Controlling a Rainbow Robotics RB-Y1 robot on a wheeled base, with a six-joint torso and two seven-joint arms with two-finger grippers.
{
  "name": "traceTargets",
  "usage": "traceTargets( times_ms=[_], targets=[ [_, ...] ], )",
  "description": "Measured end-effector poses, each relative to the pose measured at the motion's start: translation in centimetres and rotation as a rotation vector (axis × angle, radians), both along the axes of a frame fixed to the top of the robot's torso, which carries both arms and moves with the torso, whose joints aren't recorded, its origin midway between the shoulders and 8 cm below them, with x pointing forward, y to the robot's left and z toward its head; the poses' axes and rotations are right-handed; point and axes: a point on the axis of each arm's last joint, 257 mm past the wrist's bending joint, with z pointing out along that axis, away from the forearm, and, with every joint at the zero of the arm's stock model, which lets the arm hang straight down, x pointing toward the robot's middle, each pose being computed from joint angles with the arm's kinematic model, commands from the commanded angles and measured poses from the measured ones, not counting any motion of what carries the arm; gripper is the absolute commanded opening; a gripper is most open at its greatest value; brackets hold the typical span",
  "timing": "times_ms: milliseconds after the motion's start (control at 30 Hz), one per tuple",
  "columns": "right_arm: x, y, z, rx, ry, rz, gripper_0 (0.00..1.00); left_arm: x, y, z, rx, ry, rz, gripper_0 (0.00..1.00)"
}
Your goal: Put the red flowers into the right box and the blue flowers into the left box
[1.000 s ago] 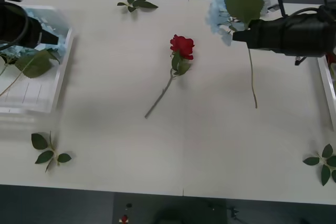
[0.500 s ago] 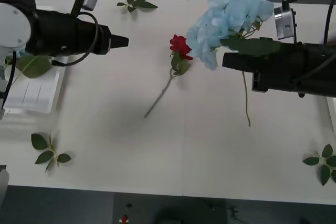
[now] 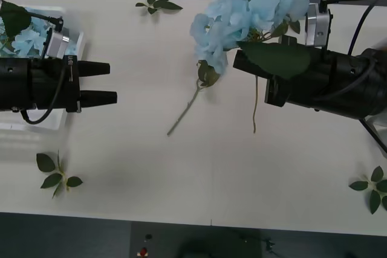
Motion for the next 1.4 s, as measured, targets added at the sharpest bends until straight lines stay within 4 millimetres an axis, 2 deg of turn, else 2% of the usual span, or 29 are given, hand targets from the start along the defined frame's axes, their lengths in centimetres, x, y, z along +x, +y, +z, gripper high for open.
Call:
traceTargets(
  times_ms=[167, 367, 633, 833, 933, 1100, 1233, 1400],
  targets=[
    [0.2, 0.8, 0.9, 0.008, -0.018, 0.006, 0.00, -0.6, -2.7, -0.5, -0.050, -0.058, -0.068, 0.96],
    [0.0, 2.1, 1.0, 0.007, -0.019, 0.025, 0.00, -0.5, -7.4, -1.4, -0.114, -0.054, -0.095, 0.95],
    [0.1, 2.0, 1.1, 0.011, -0.019, 0.019, 0.00, -2.1, -13.3, -2.3, -0.157, -0.021, -0.169, 0.95],
    [0.1, 2.0, 1.1, 0.011, -0.019, 0.019, 0.00, -2.8, -15.4, -1.7, -0.206, -0.015, -0.194, 0.95],
    [0.1, 2.0, 1.1, 0.011, -0.019, 0.019, 0.00, -3.0, -16.3, -1.5, -0.223, -0.014, -0.199, 1.00],
    [0.1, 2.0, 1.1, 0.011, -0.019, 0.019, 0.00, -2.4, -18.1, -1.4, -0.238, -0.018, -0.174, 1.00],
    [0.3, 2.0, 1.2, 0.014, -0.020, 0.013, 0.00, -2.9, -20.2, -2.1, -0.234, -0.005, -0.188, 1.00],
    [0.4, 2.0, 1.2, 0.017, -0.020, 0.007, 0.00, -3.0, -22.2, -4.1, -0.266, 0.076, -0.180, 1.00]
  ],
)
